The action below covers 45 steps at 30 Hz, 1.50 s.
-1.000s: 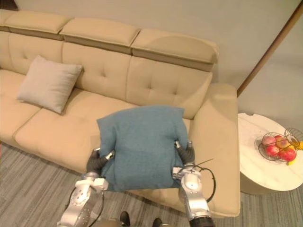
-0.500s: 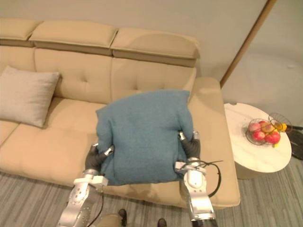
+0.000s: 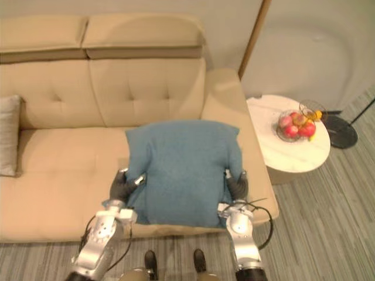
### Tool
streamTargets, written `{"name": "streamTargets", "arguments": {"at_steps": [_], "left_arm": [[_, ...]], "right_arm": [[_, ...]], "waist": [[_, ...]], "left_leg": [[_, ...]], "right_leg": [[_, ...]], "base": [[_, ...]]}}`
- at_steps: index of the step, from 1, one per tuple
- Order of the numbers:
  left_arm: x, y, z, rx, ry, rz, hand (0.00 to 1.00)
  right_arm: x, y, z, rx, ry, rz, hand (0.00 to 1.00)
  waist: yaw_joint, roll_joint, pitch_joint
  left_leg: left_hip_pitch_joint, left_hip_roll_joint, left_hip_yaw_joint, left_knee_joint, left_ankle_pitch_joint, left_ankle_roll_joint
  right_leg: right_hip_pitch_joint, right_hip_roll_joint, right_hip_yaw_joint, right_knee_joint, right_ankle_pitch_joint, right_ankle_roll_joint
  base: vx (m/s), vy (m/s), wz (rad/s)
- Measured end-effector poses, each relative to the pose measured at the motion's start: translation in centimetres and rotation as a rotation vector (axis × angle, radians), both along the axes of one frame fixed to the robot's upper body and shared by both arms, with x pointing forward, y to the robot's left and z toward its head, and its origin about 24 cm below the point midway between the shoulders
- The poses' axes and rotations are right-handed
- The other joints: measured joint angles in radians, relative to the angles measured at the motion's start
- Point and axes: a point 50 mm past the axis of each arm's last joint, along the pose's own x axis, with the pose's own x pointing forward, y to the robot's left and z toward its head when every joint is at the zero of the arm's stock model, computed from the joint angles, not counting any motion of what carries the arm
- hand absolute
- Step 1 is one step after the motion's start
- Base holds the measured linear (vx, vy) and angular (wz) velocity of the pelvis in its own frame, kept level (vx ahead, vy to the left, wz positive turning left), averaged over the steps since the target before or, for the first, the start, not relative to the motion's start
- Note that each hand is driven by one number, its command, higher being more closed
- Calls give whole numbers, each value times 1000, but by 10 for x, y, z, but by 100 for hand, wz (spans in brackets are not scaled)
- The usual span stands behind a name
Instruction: Pick up cushions and gather them together orderly.
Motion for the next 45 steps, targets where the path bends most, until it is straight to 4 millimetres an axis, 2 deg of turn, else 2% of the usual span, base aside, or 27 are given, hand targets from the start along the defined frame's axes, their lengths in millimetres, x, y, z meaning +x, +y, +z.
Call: {"name": "streamTargets", "arguments": {"at_steps": [5, 6, 7, 9, 10, 11, 12, 14, 15, 16, 17, 19, 20, 21, 23, 26, 28, 34, 38, 39, 41, 45], "left_arm": [[28, -7, 43, 5, -164, 72, 100], [40, -10, 57, 17, -213, 81, 100], [45, -11, 62, 23, -228, 88, 100], [68, -14, 89, 36, -293, 129, 100], [85, -14, 115, 45, -351, 162, 100], [88, -14, 123, 46, -368, 172, 100], [99, -13, 151, 48, -434, 198, 100], [109, -11, 194, 29, -524, 249, 100], [110, -10, 201, 26, -540, 257, 100], [113, -8, 224, 13, -583, 287, 100], [114, -6, 233, 7, -597, 299, 100], [117, -4, 264, -32, -643, 347, 100], [117, -4, 268, -36, -647, 356, 100], [118, -4, 277, -56, -657, 375, 0], [116, -7, 292, -92, -678, 396, 0], [111, -7, 326, -186, -714, 452, 0], [114, -5, 336, -231, -680, 454, 0], [130, 0, 331, -253, -555, 370, 0], [148, 1, 305, -250, -413, 321, 0], [149, 1, 301, -252, -402, 319, 0], [155, 2, 280, -237, -351, 304, 0], [161, 9, 251, -223, -289, 299, 0]], "right_arm": [[27, 6, 40, -34, -154, -42, 100], [36, 5, 54, -62, -203, -57, 100], [40, 4, 59, -74, -219, -63, 100], [65, 4, 91, -106, -298, -82, 100], [85, 5, 117, -108, -344, -101, 100], [90, 5, 124, -105, -355, -105, 100], [103, 9, 149, -108, -398, -110, 100], [115, 14, 186, -97, -473, -121, 100], [117, 15, 193, -95, -488, -123, 100], [120, 18, 214, -83, -532, -128, 100], [122, 20, 222, -82, -547, -131, 100], [127, 24, 253, -67, -595, -155, 100], [127, 24, 257, -62, -603, -159, 100], [126, 24, 268, -55, -630, -174, 0], [124, 22, 284, -45, -670, -207, 0], [118, 22, 316, -9, -749, -265, 0], [121, 24, 324, 50, -728, -255, 0], [141, 17, 307, 289, -559, -131, 0], [155, 18, 285, 364, -436, -40, 0], [156, 19, 282, 360, -424, -37, 0], [160, 18, 269, 351, -384, -16, 0], [162, 20, 248, 297, -341, 4, 0]], "waist": [[24, 6, 30], [42, 7, 52], [47, 7, 54], [51, 8, 64], [52, 8, 76], [52, 8, 87], [53, 7, 134], [54, 6, 141], [55, 6, 143], [57, 6, 147], [58, 7, 148], [60, 7, 150], [61, 6, 150], [61, 6, 150], [61, 7, 150], [61, 7, 151], [63, 8, 153], [64, 8, 153], [64, 8, 153], [64, 8, 153], [64, 8, 154], [63, 11, 175]], "left_leg": [[-194, 33, -11, 100, -11, 10], [-242, 44, -17, 119, -6, 8], [-260, 45, -21, 123, -1, 7], [-350, 50, -40, 129, 33, 0], [-408, 50, -54, 126, 58, -2], [-414, 49, -58, 124, 64, -2], [-419, 47, -65, 105, 86, -3], [-477, 46, -76, 73, 117, -5], [-485, 45, -76, 66, 126, -6], [-509, 44, -81, 45, 147, -9], [-518, 44, -84, 36, 153, -9], [-554, 48, -96, 28, 162, -15], [-558, 49, -97, 27, 162, -15], [-569, 49, -101, 25, 162, -15], [-593, 48, -106, 23, 162, -15], [-661, 47, -125, 12, 175, -18], [-679, 49, -131, 4, 180, -22], [-669, 57, -130, -33, 188, -34], [-646, 63, -124, -80, 201, -43], [-644, 63, -123, -81, 201, -43], [-632, 64, -118, -82, 201, -43], [-580, 67, -113, -85, 201, -43]], "right_leg": [[-137, 12, -13, -24, 50, -8], [-168, 19, -22, -32, 67, -8], [-183, 20, -25, -34, 71, -9], [-258, 25, -44, -48, 102, -10], [-298, 25, -57, -72, 135, -10], [-301, 25, -59, -77, 140, -10], [-311, 26, -65, -78, 152, -9], [-375, 29, -83, -79, 162, -13], [-386, 29, -85, -79, 164, -14], [-416, 30, -92, -80, 172, -14], [-427, 31, -97, -80, 175, -13], [-462, 36, -114, -80, 180, -15], [-465, 37, -116, -80, 180, -15], [-475, 37, -126, -80, 180, -15], [-496, 37, -137, -80, 180, -15], [-558, 38, -165, -80, 180, -15], [-576, 40, -176, -79, 181, -15], [-576, 51, -219, -79, 180, -15], [-575, 59, -244, -79, 180, -15], [-575, 60, -244, -79, 180, -15], [-567, 60, -247, -79, 180, -15], [-519, 62, -248, -79, 179, -15]], "base": [[-174, -48, -3], [-123, -46, 3], [-148, -55, 12], [-140, -46, 20], [-101, -29, 17], [-82, -24, 19], [-49, -17, 16], [-54, -18, 21], [-47, -18, 17], [-25, -11, 11], [-27, -13, 12], [-20, -12, 9], [-16, -10, 7], [-13, 0, 6], [-17, 7, 9], [-21, 17, 12], [-15, 19, 9], [0, 8, 2], [-1, 3, -1], [-3, 14, -5], [-8, 21, -6], [-3, 4, -1]]}}
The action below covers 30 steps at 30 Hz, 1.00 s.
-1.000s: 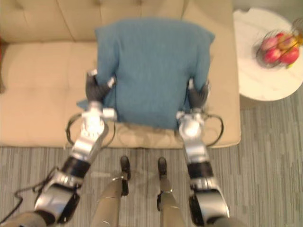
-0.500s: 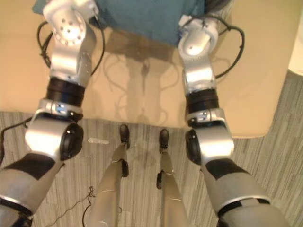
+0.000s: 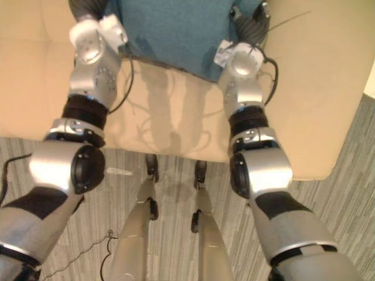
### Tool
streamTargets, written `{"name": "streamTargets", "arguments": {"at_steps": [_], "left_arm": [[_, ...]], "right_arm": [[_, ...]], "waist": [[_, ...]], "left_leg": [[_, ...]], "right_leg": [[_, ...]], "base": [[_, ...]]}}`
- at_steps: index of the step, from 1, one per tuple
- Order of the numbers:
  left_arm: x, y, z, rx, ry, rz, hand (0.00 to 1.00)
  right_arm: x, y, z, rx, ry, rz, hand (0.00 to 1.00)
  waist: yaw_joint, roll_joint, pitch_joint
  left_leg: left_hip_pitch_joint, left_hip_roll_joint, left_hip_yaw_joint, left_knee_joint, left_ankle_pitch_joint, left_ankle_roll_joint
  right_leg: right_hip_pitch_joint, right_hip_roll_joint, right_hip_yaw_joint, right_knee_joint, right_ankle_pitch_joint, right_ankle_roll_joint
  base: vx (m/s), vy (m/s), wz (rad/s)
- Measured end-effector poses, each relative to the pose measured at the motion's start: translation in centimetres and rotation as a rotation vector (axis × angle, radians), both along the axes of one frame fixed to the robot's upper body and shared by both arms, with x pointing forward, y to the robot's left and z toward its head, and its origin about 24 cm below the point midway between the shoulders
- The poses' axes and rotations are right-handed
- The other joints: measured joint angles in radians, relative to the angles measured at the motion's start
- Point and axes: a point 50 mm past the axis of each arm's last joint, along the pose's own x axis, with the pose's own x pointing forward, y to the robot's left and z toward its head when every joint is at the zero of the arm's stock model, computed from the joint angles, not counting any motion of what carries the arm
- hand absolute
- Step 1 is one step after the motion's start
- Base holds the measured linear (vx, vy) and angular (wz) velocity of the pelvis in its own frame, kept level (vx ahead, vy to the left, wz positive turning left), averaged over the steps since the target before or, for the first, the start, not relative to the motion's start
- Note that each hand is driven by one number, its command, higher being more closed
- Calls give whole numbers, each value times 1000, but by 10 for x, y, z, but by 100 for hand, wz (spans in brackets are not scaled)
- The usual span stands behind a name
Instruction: Pick up cushions and gather them together orderly.
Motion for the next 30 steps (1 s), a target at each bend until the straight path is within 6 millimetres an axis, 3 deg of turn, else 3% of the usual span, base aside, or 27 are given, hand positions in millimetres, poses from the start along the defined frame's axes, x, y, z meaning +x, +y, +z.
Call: {"name": "streamTargets", "arguments": {"at_steps": [3, 8, 12, 15, 16, 18, 20, 21, 23, 24, 25, 26, 28, 30], "left_arm": [[2, 6, -14, -1, 23, -6, 0], [3, 15, -33, -7, 58, -1, 0], [-5, 30, -60, -18, 54, 12, 0], [-18, 49, -78, 6, 22, 60, 0], [-27, 62, -94, 37, 29, 95, 0], [-36, 69, -110, 60, 45, 110, 0], [-53, 71, -154, 123, 131, 79, 0], [-58, 69, -167, 133, 159, 62, 0], [-88, 62, -232, 135, 325, -3, 0], [-94, 61, -243, 130, 359, -13, 0], [-114, 55, -279, 108, 471, -47, 0], [-124, 52, -294, 101, 524, -64, 0], [-160, 42, -352, 90, 761, -113, 0], [-183, 38, -382, 107, 914, -131, 0]], "right_arm": [[0, -5, -11, -19, 10, -4, 0], [-8, -14, -21, -9, -31, -15, 0], [-34, -41, -32, 56, -167, -70, 0], [-60, -61, -52, 60, -232, -121, 0], [-72, -69, -74, 15, -213, -142, 0], [-82, -73, -97, -16, -165, -132, 0], [-101, -75, -153, -131, 6, -68, 0], [-106, -74, -166, -149, 53, -50, 0], [-133, -63, -229, -191, 280, 48, 0], [-138, -61, -239, -181, 316, 59, 0], [-154, -56, -268, -149, 421, 81, 0], [-161, -54, -282, -139, 475, 86, 0], [-191, -48, -334, -50, 700, 95, 0], [-210, -43, -363, 4, 830, 91, 0]], "waist": [[0, 0, 0], [-2, -2, 4], [-7, -4, 9], [-9, -6, 10], [-9, -6, 10], [-9, -7, 10], [-10, -11, 8], [-10, -12, 6], [-8, -13, 4], [-8, -14, 4], [-9, -18, -4], [-9, -22, -12], [-9, -30, -62], [-10, -30, -93]], "left_leg": [[14, 1, 6, -3, 0, 0], [60, 3, 18, 1, 0, 0], [140, 12, 21, 31, -3, 3], [203, 16, 24, 73, -54, 14], [240, 16, 27, 93, -80, 15], [270, 14, 31, 95, -82, 16], [339, -4, 39, 93, -104, 21], [353, -6, 40, 93, -105, 22], [414, -13, 42, 92, -115, 23], [424, -13, 42, 91, -115, 24], [452, -16, 43, 88, -118, 24], [466, -18, 44, 85, -121, 27], [512, -23, 48, 74, -121, 25], [551, -26, 52, 75, -129, 20]], "right_leg": [[13, 1, -1, 0, -3, -1], [19, 1, -19, 99, -80, -33], [89, 3, -27, 170, -118, -24], [154, 4, -26, 209, -166, -33], [190, 2, -24, 228, -191, -35], [213, 0, -23, 239, -195, -32], [282, -17, -23, 245, -248, -45], [295, -19, -23, 245, -252, -47], [357, -27, -31, 241, -273, -51], [368, -28, -31, 240, -274, -50], [394, -30, -32, 240, -283, -47], [404, -32, -32, 240, -289, -47], [446, -38, -33, 238, -296, -40], [483, -43, -33, 237, -301, -34]], "base": [[-6, 8, 1], [-28, -1, 8], [-21, -6, 15], [7, 8, 6], [37, 22, -2], [17, 13, -1], [32, 19, 15], [25, 3, 8], [7, -2, 2], [-4, 0, 7], [0, 0, 0], [0, 0, 0], [0, 0, 0], [-4, 12, -2]]}}
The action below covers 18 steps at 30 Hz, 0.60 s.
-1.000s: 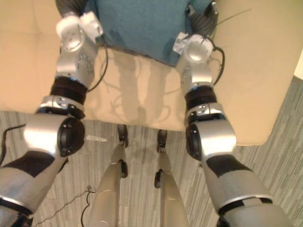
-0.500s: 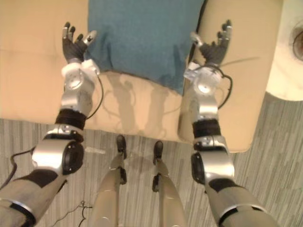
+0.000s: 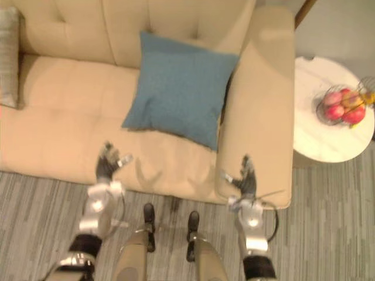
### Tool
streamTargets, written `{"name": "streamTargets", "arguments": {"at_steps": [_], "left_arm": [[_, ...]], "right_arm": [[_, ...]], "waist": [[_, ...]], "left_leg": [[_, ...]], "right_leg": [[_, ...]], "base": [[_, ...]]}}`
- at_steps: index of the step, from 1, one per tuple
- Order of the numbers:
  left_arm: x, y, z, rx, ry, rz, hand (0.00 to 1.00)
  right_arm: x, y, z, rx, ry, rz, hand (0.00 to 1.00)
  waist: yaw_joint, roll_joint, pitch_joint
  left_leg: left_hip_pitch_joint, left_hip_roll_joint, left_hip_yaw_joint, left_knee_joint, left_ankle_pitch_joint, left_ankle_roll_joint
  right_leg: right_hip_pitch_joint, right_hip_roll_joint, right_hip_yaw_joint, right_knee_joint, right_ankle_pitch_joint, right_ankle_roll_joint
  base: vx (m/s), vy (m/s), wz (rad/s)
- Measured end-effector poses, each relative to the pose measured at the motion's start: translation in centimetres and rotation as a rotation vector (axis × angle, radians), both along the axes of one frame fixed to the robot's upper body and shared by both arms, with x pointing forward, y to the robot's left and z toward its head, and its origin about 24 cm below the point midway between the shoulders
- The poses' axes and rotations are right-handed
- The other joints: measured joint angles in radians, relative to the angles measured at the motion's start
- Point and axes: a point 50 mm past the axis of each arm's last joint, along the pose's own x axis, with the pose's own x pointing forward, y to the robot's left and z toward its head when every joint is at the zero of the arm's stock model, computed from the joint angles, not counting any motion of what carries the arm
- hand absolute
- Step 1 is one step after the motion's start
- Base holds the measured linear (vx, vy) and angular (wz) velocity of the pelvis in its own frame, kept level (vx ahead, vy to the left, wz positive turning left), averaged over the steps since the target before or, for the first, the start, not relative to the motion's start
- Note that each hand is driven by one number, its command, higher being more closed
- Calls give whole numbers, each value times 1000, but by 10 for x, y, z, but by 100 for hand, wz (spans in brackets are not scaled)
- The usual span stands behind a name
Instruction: Pick up cushions and gather them together orderly.
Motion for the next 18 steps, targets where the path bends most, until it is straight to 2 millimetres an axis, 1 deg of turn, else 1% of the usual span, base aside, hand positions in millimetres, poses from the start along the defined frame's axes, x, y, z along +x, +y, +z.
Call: {"name": "streamTargets", "arguments": {"at_steps": [1, 2, 4, 5, 7, 10, 13, 15, 18], "left_arm": [[-17, -3, -19, 22, 105, -21, 0], [-22, -4, -25, 23, 137, -29, 0], [-45, -5, -45, 37, 265, -43, 0], [-50, -5, -50, 37, 296, -40, 0], [-65, -5, -60, 30, 370, -30, 0], [-76, 0, -66, 18, 409, 3, 0], [-80, 1, -69, 22, 432, -3, 0], [-79, 1, -69, 23, 435, -5, 0], [-69, 0, -65, 26, 413, -13, 0]], "right_arm": [[-15, 4, -18, 33, 94, -19, 0], [-19, 5, -24, 46, 123, -27, 0], [-35, 11, -42, 87, 223, -49, 0], [-38, 11, -45, 95, 245, -57, 0], [-50, 9, -55, 107, 309, -86, 0], [-58, 6, -62, 118, 354, -116, 0], [-64, 3, -66, 125, 387, -145, 0], [-61, 4, -66, 130, 389, -144, 0], [-49, 9, -62, 126, 368, -114, 0]], "waist": [[0, 3, -18], [-1, 5, -25], [-1, 6, -68], [-1, 9, -73], [-4, 21, -93], [-3, 22, -101], [-4, 20, -108], [-4, 19, -107], [-5, 20, -105]], "left_leg": [[36, -3, 5, 0, -7, -3], [48, -4, 7, -1, -9, -2], [88, -7, 26, -17, -24, 1], [102, -10, 26, -25, -24, 0], [141, -16, 31, -46, -23, -2], [191, -25, 42, -80, -16, -5], [222, -38, 45, -108, 0, -2], [227, -41, 59, -99, -2, 1], [197, -24, 80, -29, -38, 18]], "right_leg": [[31, -4, 1, -7, -7, 3], [42, -5, 1, -10, -8, 4], [68, -17, -12, -19, -11, 1], [82, -21, -18, -23, -11, 2], [122, -25, -19, -52, -5, 10], [165, -31, -18, -81, 8, 29], [187, -39, -14, -88, 16, 27], [194, -43, -5, -83, 31, 34], [158, -47, -2, -18, 34, 49]], "base": [[-25, 25, -5], [-46, 24, -8], [-34, 26, -18], [-26, 38, -14], [-8, 37, -5], [34, 36, -7], [69, 35, -3], [80, 44, -16], [8, 41, -15]]}}
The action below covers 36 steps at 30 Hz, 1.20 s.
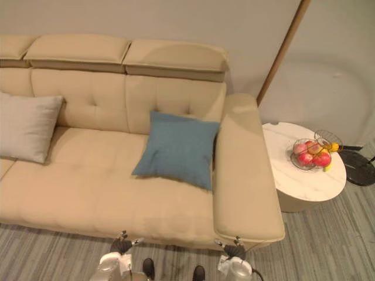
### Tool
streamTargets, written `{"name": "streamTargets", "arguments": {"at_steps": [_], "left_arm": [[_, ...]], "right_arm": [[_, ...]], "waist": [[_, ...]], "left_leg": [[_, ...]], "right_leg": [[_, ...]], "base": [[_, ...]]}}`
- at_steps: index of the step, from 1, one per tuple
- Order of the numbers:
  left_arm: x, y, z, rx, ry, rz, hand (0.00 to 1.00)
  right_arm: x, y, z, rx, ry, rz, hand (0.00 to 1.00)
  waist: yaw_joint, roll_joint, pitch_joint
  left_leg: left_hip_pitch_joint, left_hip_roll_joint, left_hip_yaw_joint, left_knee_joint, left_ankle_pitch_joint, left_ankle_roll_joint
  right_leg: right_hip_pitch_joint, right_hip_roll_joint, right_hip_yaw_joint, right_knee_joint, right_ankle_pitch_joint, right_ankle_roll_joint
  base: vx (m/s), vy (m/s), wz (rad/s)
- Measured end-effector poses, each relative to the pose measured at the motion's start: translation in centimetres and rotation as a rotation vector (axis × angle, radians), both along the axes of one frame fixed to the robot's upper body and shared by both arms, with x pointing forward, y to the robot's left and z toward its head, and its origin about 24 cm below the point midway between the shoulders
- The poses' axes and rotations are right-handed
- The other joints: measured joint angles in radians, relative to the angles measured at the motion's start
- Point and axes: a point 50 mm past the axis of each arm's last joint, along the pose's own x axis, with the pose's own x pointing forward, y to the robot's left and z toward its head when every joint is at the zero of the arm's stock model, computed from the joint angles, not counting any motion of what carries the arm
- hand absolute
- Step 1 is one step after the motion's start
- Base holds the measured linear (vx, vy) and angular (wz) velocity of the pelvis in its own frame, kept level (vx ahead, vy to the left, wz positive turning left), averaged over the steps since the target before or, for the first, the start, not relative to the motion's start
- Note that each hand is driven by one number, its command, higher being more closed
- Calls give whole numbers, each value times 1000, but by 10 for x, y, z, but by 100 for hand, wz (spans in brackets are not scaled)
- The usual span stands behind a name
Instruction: Pick up cushions and gather them together orderly.
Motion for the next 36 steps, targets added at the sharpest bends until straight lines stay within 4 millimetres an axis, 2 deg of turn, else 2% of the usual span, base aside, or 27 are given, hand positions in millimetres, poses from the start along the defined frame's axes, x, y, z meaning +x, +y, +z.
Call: {"name": "streamTargets", "arguments": {"at_steps": [1, 2, 3, 4, 6, 7, 8, 9, 10, 11, 13, 14, 15, 16, 17, 19, 20, 21, 22, 23, 24, 25, 26, 31, 36], "left_arm": [[7, -2, 3, -4, -20, 0, 0], [12, -1, 5, -1, -34, -1, 0], [14, -1, 7, 0, -43, -1, 0], [18, -1, 9, 1, -60, 6, 0], [21, 6, 12, 7, -80, 47, 0], [21, 8, 13, 7, -80, 72, 0], [19, 5, 11, -1, -75, 77, 0], [13, 0, 8, -15, -55, 79, 0], [4, -12, 1, -41, -11, 62, 0], [2, -16, 0, -47, -1, 51, 0], [-7, -22, -4, -52, 31, 16, 0], [-7, -22, -5, -51, 32, 16, 0], [-7, -22, -5, -51, 32, 15, 0], [-7, -22, -5, -51, 32, 15, 0], [-7, -22, -5, -51, 33, 15, 0], [-7, -22, -5, -50, 33, 14, 0], [-7, -22, -5, -50, 35, 14, 0], [-8, -22, -5, -49, 37, 16, 0], [-11, -17, -6, -35, 48, 12, 0], [-13, -12, -7, -18, 53, 11, 0], [-17, -2, -8, 12, 65, 10, 0], [-19, 4, -8, 27, 71, 10, 0], [-22, 11, -9, 46, 85, 9, 0], [-34, 22, -13, 80, 131, -2, 0], [-43, 22, -17, 87, 177, -18, 0]], "right_arm": [[5, 2, 2, -1, -10, 17, 0], [10, 5, 3, 4, -21, 27, 0], [10, 5, 4, 4, -23, 27, 0], [11, 6, 3, 5, -20, 28, 0], [16, 10, 3, 15, -18, 34, 0], [21, 11, 5, 18, -28, 32, 0], [23, 10, 6, 13, -33, 30, 0], [24, 7, 7, 3, -36, 29, 0], [28, 6, 9, 2, -48, 22, 0], [27, 5, 9, 2, -46, 19, 0], [12, 7, 1, 17, -2, -2, 0], [6, 7, -2, 14, 21, -3, 0], [1, 8, -5, 12, 46, -4, 0], [-3, 8, -7, 11, 59, -4, 0], [-4, 8, -7, 12, 64, -3, 0], [-10, 7, -10, 12, 82, -9, 0], [-13, 5, -10, 11, 89, -17, 0], [-13, 4, -10, 13, 90, -28, 0], [-16, 4, -13, 32, 111, -49, 0], [-20, 8, -16, 50, 131, -56, 0], [-26, 12, -20, 70, 159, -65, 0], [-27, 12, -21, 72, 167, -64, 0], [-31, 6, -23, 66, 187, -78, 0], [-39, 1, -26, 64, 219, -99, 0], [-43, -9, -26, 58, 229, -137, 0]], "waist": [[1, 8, 5], [0, 9, 8], [-2, 10, 9], [-3, 8, 10], [0, -13, 16], [4, -25, 23], [7, -20, 26], [24, -3, 28], [30, 37, 34], [30, 39, 39], [27, 42, 48], [25, 34, 50], [23, 30, 50], [12, 20, 56], [6, 15, 58], [1, 2, 56], [0, 6, 49], [0, 20, 43], [-4, 10, 44], [-6, 1, 37], [-9, -26, 18], [-17, -32, 14], [-47, -30, 14], [-53, -22, 17], [-57, -8, 4]], "left_leg": [[-23, 20, -1, 20, -6, 6], [-37, 28, -14, 45, -9, 10], [-39, 30, -27, 57, -9, 10], [-55, 29, -49, 87, -9, 10], [-99, 31, -55, 157, -9, 10], [-120, 35, -57, 184, -8, 10], [-131, 42, -58, 188, -2, 0], [-149, 57, -56, 187, 13, -19], [-178, 91, -67, 179, 43, -35], [-177, 95, -69, 169, 54, -41], [-142, 99, -66, 108, 105, -47], [-137, 102, -65, 96, 112, -49], [-136, 110, -52, 116, 105, -51], [-139, 106, -51, 180, 65, -50], [-143, 104, -55, 223, 37, -45], [-142, 103, -58, 368, -79, -26], [-130, 110, -58, 407, -132, -29], [-125, 112, -56, 403, -161, -40], [-110, 90, -42, 356, -172, -37], [-100, 73, -30, 318, -160, -31], [-76, 38, -19, 245, -129, -22], [-68, 20, -20, 211, -113, -15], [-63, -9, -25, 174, -102, -15], [-27, -39, -27, 127, -101, -14], [-2, -56, -42, 101, -91, -12]], "right_leg": [[-17, -1, -19, 54, -27, 3], [-57, -39, -73, 261, -107, -5], [-58, -60, -88, 338, -131, 5], [-40, -100, -104, 439, -155, 32], [27, -141, -101, 449, -205, 81], [63, -129, -112, 384, -251, 77], [77, -120, -134, 334, -276, 61], [90, -96, -154, 273, -295, 30], [81, -61, -179, 246, -295, -2], [78, -57, -181, 251, -296, -4], [68, -51, -195, 282, -298, -20], [68, -53, -212, 281, -295, -30], [66, -63, -227, 282, -288, -45], [68, -80, -237, 282, -281, -52], [68, -87, -239, 282, -276, -51], [60, -116, -240, 283, -258, -34], [54, -121, -233, 281, -246, -21], [53, -121, -230, 280, -238, -9], [53, -115, -207, 243, -219, 21], [56, -119, -194, 210, -208, 25], [62, -127, -171, 154, -179, 30], [75, -128, -163, 117, -160, 31], [94, -131, -145, 62, -119, 32], [127, -130, -101, -9, -85, 36], [147, -124, -89, -39, -78, 28]], "base": [[-80, 7, 11], [-83, 1, 22], [-45, -39, 43], [11, -29, 48], [-50, -120, 51], [-157, -250, 35], [-206, -284, 3], [-268, -275, -12], [-244, -200, -12], [-268, -160, 8], [-249, -137, 14], [-180, -85, 10], [-133, -25, 10], [-68, 29, 10], [-94, 69, 17], [-120, 177, 11], [-83, 229, -2], [-88, 300, -5], [-80, 236, -4], [-84, 254, -10], [-37, 136, -2], [-53, 186, 20], [-46, 113, 28], [-40, 84, -3], [54, -5, -8]]}}
